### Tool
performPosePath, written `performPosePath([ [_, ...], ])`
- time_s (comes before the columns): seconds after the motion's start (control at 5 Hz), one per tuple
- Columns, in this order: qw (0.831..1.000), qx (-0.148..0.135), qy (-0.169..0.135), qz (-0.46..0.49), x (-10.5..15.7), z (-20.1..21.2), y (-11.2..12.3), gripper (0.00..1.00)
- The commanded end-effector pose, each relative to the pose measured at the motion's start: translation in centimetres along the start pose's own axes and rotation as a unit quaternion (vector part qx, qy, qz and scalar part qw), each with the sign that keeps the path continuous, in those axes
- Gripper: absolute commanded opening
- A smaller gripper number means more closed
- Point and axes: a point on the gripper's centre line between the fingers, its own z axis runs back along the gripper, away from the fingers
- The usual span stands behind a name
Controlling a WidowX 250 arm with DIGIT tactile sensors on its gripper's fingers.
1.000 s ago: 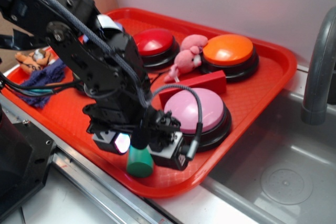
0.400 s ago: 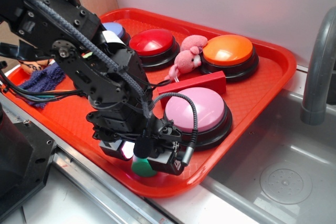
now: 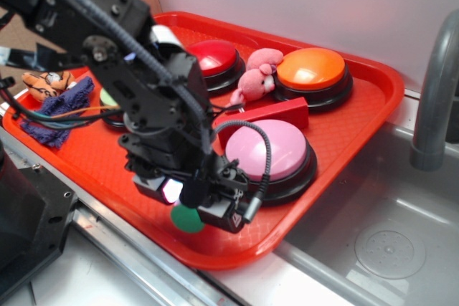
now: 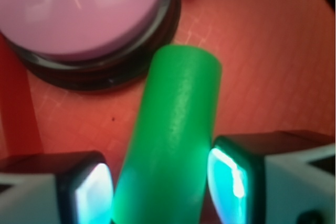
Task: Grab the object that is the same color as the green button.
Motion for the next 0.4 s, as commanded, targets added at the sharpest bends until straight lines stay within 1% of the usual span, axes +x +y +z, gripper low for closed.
performPosePath([
  [0.0,0.997,-0.041,-0.006,-0.057,3.2,6.4,2.3,0.0],
  [0.2,0.994,-0.054,-0.005,-0.092,4.2,9.3,4.2,0.0],
])
